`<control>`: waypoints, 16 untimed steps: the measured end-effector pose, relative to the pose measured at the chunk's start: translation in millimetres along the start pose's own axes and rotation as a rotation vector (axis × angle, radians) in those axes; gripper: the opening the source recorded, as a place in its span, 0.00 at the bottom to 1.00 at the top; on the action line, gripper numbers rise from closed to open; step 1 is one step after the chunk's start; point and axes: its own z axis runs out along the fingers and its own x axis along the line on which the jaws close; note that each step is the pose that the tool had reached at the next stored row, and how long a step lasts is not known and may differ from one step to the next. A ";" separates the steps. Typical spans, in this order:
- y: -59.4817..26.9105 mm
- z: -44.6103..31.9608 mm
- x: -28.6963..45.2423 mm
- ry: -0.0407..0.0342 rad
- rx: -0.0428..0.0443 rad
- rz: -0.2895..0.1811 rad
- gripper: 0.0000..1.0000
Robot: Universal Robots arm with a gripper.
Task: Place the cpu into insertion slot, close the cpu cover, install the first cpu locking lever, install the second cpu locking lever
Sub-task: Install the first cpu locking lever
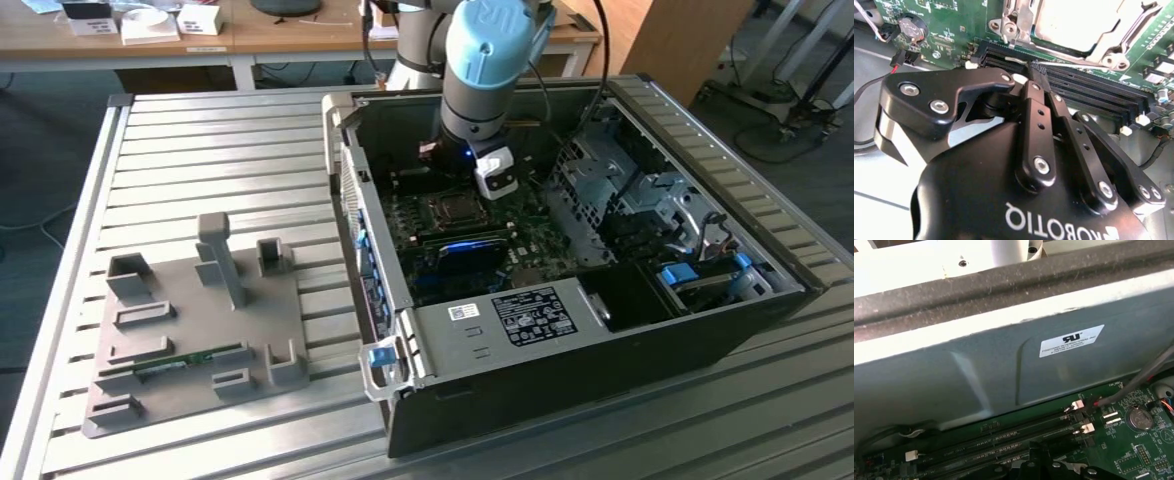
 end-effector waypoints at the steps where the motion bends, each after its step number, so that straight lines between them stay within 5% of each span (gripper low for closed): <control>1: 0.2 0.1 0.0 0.0000 0.0001 0.000 0.11; 16: 0.4 2.1 -2.5 -0.0044 0.0128 -0.001 0.11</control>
